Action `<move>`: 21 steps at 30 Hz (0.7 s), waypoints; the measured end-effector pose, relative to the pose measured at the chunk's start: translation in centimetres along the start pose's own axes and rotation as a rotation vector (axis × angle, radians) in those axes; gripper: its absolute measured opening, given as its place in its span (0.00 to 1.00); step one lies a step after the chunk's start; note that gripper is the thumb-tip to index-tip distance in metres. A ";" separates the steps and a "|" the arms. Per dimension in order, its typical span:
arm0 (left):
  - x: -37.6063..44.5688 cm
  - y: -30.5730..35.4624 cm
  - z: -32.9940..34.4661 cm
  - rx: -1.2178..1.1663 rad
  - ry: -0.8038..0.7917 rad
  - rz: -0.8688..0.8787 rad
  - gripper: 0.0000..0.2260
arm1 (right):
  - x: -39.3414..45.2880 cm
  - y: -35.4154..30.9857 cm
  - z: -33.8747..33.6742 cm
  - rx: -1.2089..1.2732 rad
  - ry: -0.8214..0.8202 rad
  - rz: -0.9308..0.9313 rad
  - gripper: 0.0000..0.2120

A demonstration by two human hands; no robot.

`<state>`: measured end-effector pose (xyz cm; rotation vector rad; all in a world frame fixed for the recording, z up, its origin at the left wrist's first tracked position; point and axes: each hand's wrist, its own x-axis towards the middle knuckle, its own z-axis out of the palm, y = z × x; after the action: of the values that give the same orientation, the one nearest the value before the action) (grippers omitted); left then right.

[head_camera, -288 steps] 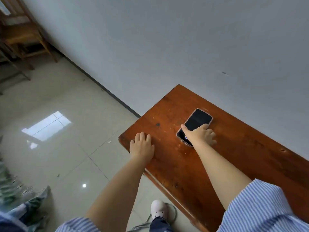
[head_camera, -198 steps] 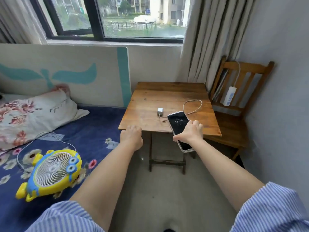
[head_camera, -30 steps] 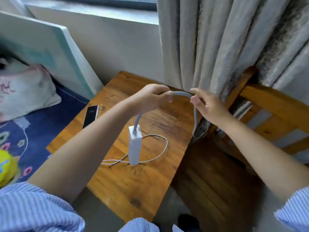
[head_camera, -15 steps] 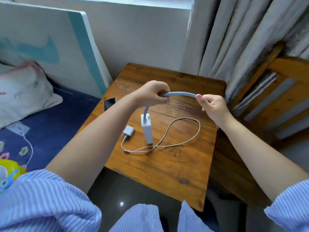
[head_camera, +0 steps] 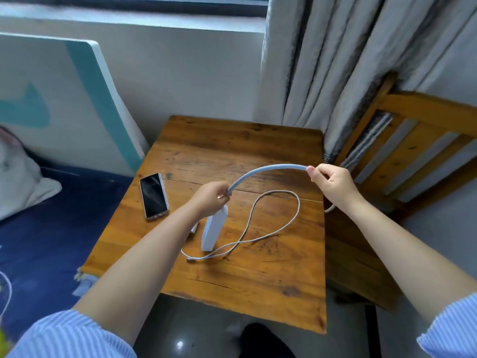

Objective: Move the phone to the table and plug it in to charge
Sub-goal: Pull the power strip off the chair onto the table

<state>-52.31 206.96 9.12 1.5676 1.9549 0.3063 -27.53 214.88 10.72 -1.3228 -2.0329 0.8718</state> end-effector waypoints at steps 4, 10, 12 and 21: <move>1.0 -1.5 1.3 -0.002 -0.040 -0.069 0.07 | 1.6 0.0 0.1 -0.059 -0.039 -0.025 0.13; 4.2 -1.1 0.8 0.101 -0.095 -0.003 0.07 | 4.4 1.0 0.9 -0.161 -0.254 -0.040 0.09; 6.1 0.3 0.1 0.211 -0.084 0.122 0.08 | 5.5 1.3 1.2 -0.185 -0.273 -0.063 0.10; 16.9 4.7 -1.1 0.635 -0.048 0.420 0.12 | 10.1 6.5 2.9 -0.380 -0.198 0.136 0.13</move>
<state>-51.18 224.37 7.23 2.3678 1.7584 -0.2166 -29.64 225.61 4.95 -1.6500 -2.3705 0.7203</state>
